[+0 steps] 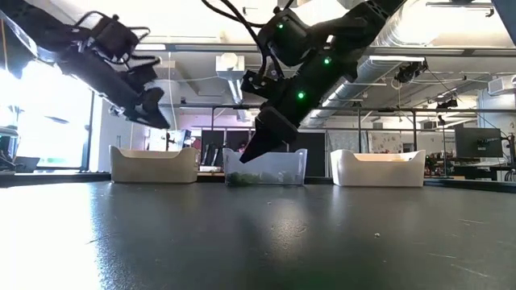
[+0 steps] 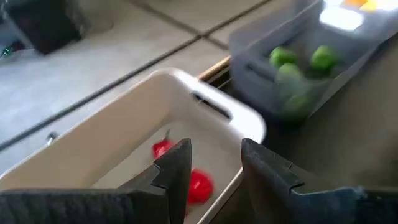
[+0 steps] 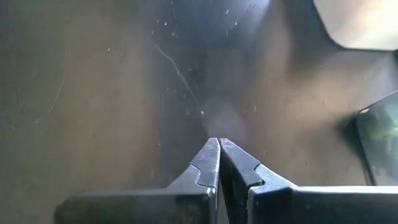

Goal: Sort produce into baskets
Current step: Return to Home Position

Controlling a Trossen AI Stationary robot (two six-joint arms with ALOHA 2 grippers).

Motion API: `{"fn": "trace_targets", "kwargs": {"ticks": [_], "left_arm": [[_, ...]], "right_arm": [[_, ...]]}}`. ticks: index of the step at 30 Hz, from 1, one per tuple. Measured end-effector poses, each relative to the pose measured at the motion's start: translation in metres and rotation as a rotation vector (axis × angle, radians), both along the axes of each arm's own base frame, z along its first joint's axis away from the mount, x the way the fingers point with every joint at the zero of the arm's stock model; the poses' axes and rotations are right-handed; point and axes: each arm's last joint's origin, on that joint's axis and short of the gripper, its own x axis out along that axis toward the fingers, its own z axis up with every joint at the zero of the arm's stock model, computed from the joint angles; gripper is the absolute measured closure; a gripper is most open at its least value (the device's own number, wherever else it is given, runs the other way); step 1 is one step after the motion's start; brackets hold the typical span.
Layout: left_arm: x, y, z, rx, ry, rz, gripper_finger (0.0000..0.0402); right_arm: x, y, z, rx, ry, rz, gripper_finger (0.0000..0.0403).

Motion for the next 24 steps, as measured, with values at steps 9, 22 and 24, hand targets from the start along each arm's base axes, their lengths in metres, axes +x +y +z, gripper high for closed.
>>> {"fn": "trace_targets", "kwargs": {"ticks": [9, 22, 24], "left_arm": [[0.002, -0.029, -0.007, 0.109, -0.183, -0.161, 0.0291], [0.007, -0.067, -0.020, 0.130, -0.318, -0.598, 0.0369], [0.007, -0.070, -0.020, 0.137, -0.329, -0.619, 0.0385]], "right_arm": [[0.001, -0.007, 0.002, -0.008, -0.024, 0.002, 0.0403], [-0.055, -0.034, -0.008, 0.065, -0.243, -0.021, 0.0403], [-0.071, -0.032, 0.001, 0.036, -0.275, -0.045, 0.0403]]}}
